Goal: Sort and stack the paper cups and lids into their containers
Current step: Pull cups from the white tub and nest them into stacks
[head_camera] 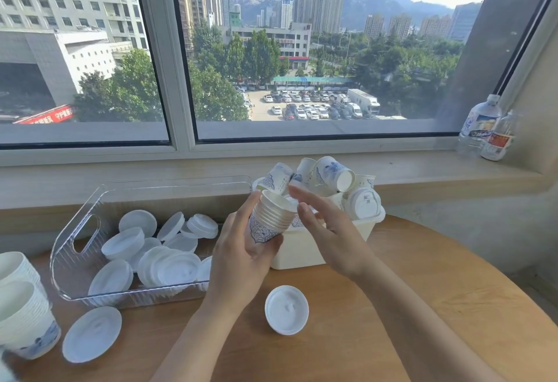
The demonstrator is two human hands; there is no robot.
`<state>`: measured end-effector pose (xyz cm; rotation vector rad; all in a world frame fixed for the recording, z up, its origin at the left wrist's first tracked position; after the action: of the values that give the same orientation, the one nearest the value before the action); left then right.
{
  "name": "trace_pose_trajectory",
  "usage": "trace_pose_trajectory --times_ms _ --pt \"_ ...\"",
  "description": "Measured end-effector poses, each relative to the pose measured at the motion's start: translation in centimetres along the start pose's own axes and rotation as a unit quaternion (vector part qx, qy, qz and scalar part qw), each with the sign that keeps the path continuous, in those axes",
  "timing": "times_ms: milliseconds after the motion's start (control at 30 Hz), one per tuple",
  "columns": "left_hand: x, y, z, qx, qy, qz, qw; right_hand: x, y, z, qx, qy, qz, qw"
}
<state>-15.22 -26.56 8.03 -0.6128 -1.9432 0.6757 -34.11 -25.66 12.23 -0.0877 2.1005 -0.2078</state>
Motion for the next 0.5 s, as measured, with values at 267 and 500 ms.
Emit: trace_pose_trajectory --times_ms 267,500 --pt "1.0 -1.9 2.0 -0.004 -0.005 0.031 0.999 0.9 -1.7 -4.6 0.188 0.089 -0.010 0.978" --pt "0.4 -2.8 2.6 -0.001 0.001 0.035 0.999 3.2 -7.4 -6.7 0.203 0.239 0.069 0.947"
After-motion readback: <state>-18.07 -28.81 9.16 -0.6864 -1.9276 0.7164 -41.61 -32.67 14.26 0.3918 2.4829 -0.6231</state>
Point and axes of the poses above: each hand's wrist, its own y-axis away from the middle knuckle, its own z-axis out of the palm, x = y × z, the point moved 3 cm from there along -y, towards the middle knuckle, and after that the axes turned 12 degrees about z, right-handed, at the moved point
